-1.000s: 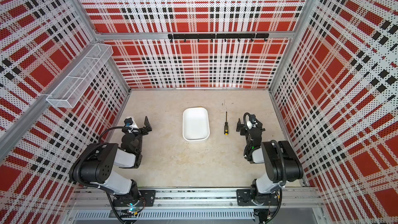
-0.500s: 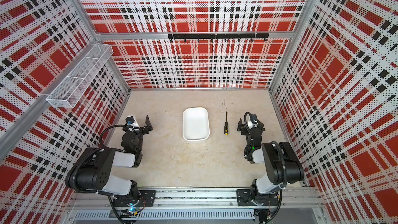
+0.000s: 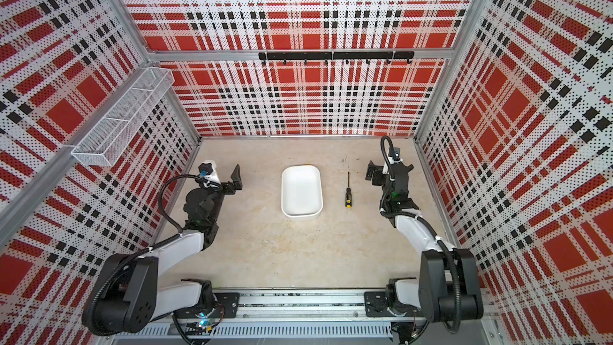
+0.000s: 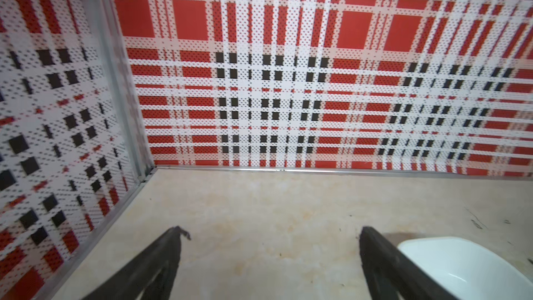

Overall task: Put the screwdriver in the bin
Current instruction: Pick up the screwdriver from the middle-right of the table.

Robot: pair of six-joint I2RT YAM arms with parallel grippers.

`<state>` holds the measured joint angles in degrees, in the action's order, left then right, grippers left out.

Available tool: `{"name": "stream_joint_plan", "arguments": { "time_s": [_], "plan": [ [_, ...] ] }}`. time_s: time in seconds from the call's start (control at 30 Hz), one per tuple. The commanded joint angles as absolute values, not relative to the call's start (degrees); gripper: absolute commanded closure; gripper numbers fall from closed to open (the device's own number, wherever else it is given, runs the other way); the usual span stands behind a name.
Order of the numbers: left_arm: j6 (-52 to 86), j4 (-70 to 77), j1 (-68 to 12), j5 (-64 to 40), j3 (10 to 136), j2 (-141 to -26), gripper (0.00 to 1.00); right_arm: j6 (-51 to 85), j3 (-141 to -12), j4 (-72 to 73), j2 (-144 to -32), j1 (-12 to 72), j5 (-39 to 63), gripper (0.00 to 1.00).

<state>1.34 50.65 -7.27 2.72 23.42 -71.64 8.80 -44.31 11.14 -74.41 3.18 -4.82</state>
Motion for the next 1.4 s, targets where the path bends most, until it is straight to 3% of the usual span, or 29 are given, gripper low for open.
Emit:
{"name": "stream_joint_plan", "arguments": {
  "time_s": [0.0, 0.3, 0.57, 0.9, 1.37],
  "plan": [
    [4.9, 45.8, -9.4, -1.0, 24.5, -69.8, 0.02, 11.0, -50.8, -11.1, -75.8, 3.2, 0.1, 0.0],
    [13.4, 24.3, -10.0, -8.0, 36.0, -72.8, 0.02, 14.3, -62.6, -31.6, -81.7, 3.6, 3.6, 0.0],
    [14.8, 6.9, -11.0, -11.7, 45.0, -80.3, 0.02, 18.2, -63.4, -32.6, -85.5, 5.5, 5.3, 0.02],
    [19.3, 2.3, -11.1, -19.1, 46.5, -84.5, 0.02, 22.5, -64.7, -31.5, -94.8, 12.3, 6.0, 0.06],
    [20.7, 1.6, -10.7, -26.4, 46.5, -90.0, 0.02, 25.8, -72.0, -36.4, -105.6, 17.8, -0.6, 0.14]
  ]
}}
